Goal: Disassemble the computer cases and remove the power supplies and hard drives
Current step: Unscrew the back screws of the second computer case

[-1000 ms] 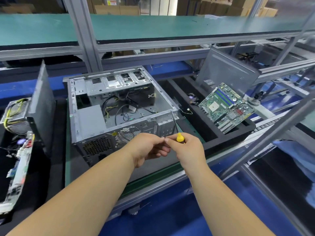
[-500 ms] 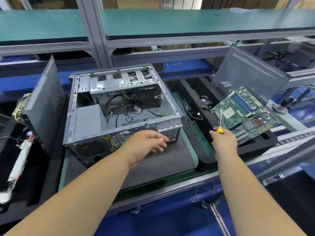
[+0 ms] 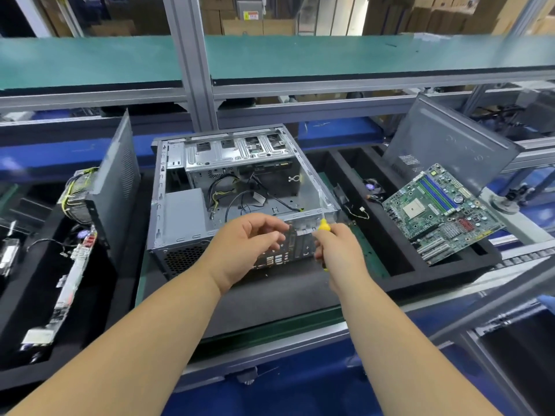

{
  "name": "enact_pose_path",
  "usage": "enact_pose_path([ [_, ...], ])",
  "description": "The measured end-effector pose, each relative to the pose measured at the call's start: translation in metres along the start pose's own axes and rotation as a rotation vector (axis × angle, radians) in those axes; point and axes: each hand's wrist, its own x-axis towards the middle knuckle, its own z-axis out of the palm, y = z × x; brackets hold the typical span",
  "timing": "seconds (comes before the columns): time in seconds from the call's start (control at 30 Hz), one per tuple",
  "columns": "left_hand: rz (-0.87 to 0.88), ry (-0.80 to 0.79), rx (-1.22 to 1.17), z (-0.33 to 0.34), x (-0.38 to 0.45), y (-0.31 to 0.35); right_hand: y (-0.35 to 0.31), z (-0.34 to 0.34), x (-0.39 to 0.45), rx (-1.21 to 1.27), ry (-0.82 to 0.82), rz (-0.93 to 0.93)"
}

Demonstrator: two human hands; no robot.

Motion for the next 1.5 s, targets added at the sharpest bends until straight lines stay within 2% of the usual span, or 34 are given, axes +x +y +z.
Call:
enact_pose_path([
  [0.1,0.136,0.086,0.151,-0.03,-0.014,-0.007,-0.004,0.027,-0.024,-0.005,-0.062,0.005],
  [0.2,0.27,0.184,0.484,-0.069,-0.025,-0.02,-0.008,0.054,-0.049,-0.041,-0.139,0.005],
  [0.3,0.24,0.169,0.728,-0.108,-0.033,-0.04,-0.01,0.081,-0.074,-0.009,-0.211,0.019],
  [0.4,0.188,0.131,0.8,-0.136,-0.039,-0.056,-0.01,0.107,-0.097,-0.003,-0.245,0.055],
  [0.73,0.3,0.03,0.81,-0.176,-0.039,-0.089,-0.005,0.165,-0.146,-0.082,-0.235,0.119],
  [1.13,0.395,0.097,0.694,-0.18,-0.033,-0.097,0.001,0.181,-0.164,-0.09,-0.146,0.155],
  [1.5,0.391,0.131,0.666,-0.177,-0.031,-0.099,-0.003,0.186,-0.166,-0.102,-0.108,0.181],
])
